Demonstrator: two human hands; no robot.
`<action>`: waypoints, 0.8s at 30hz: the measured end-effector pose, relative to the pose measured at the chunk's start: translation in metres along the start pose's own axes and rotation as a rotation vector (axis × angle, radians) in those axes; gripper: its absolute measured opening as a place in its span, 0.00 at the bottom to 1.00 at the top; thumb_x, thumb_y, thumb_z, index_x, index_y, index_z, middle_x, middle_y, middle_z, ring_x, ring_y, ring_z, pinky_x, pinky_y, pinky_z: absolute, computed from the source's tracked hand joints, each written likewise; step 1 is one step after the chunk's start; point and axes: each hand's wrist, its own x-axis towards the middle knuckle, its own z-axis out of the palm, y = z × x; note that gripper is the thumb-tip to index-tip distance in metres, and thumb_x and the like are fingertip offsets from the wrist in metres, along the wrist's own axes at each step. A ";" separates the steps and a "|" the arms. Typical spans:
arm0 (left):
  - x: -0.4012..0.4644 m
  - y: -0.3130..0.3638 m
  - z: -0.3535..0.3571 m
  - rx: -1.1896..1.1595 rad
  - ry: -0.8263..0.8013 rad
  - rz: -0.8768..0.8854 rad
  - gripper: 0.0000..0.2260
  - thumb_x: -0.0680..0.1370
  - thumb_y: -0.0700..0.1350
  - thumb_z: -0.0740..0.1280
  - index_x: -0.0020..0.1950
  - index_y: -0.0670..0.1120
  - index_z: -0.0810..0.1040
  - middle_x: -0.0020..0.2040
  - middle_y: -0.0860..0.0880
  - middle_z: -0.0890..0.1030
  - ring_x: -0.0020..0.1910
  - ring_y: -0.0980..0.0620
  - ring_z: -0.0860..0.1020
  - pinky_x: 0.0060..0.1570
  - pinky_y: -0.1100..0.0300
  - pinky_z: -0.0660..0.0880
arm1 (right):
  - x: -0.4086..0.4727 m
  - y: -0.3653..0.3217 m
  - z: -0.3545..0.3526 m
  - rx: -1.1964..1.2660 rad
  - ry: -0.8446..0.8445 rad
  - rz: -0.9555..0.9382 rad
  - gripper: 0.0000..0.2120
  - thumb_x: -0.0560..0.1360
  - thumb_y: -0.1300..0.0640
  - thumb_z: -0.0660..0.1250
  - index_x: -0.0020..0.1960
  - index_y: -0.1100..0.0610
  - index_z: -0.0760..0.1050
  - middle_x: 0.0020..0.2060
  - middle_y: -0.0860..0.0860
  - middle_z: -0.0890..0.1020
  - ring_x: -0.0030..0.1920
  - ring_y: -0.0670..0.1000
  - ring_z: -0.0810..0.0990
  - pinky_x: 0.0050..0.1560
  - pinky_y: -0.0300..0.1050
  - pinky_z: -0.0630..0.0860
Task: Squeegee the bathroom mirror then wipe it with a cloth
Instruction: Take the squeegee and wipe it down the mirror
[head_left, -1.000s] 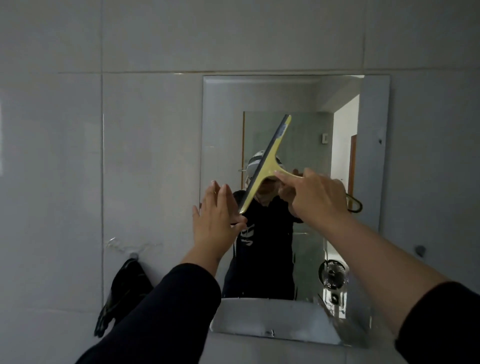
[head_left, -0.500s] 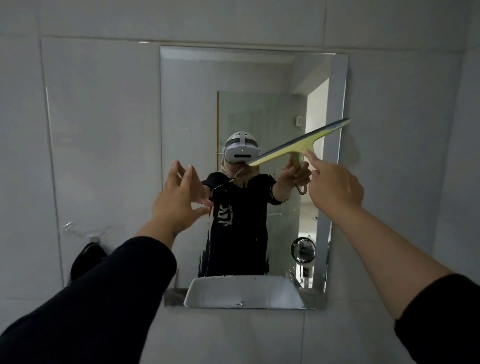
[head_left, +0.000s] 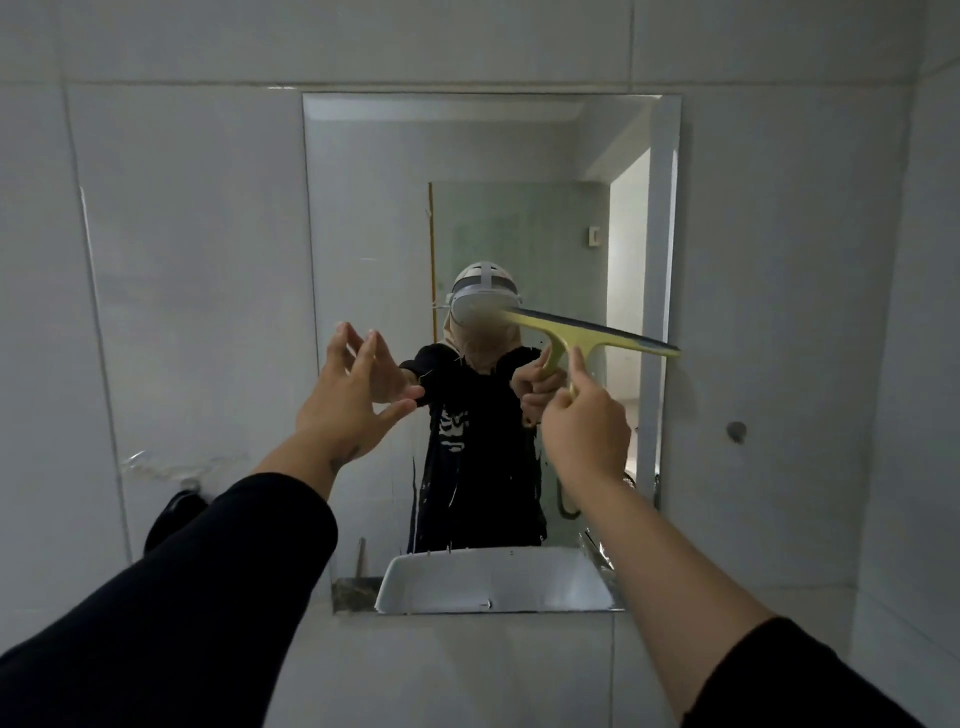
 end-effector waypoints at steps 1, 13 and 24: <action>0.001 -0.001 -0.001 -0.024 0.013 -0.005 0.39 0.75 0.61 0.65 0.78 0.51 0.48 0.78 0.52 0.39 0.76 0.45 0.57 0.67 0.46 0.68 | -0.005 -0.004 0.009 0.018 0.000 -0.005 0.25 0.79 0.60 0.55 0.74 0.46 0.59 0.48 0.53 0.82 0.40 0.51 0.77 0.38 0.42 0.71; -0.002 -0.012 -0.030 -0.127 0.278 0.014 0.21 0.80 0.49 0.59 0.72 0.46 0.65 0.72 0.50 0.64 0.69 0.49 0.66 0.59 0.50 0.71 | -0.060 -0.049 0.089 0.105 -0.128 -0.164 0.25 0.80 0.59 0.55 0.75 0.45 0.57 0.54 0.51 0.79 0.41 0.48 0.77 0.38 0.41 0.77; -0.029 -0.022 0.004 -0.059 0.143 -0.020 0.23 0.79 0.49 0.63 0.73 0.50 0.62 0.76 0.50 0.57 0.71 0.48 0.63 0.60 0.49 0.72 | -0.058 -0.033 0.082 -0.336 -0.333 -0.431 0.30 0.77 0.62 0.54 0.74 0.38 0.55 0.56 0.53 0.75 0.50 0.57 0.78 0.37 0.46 0.66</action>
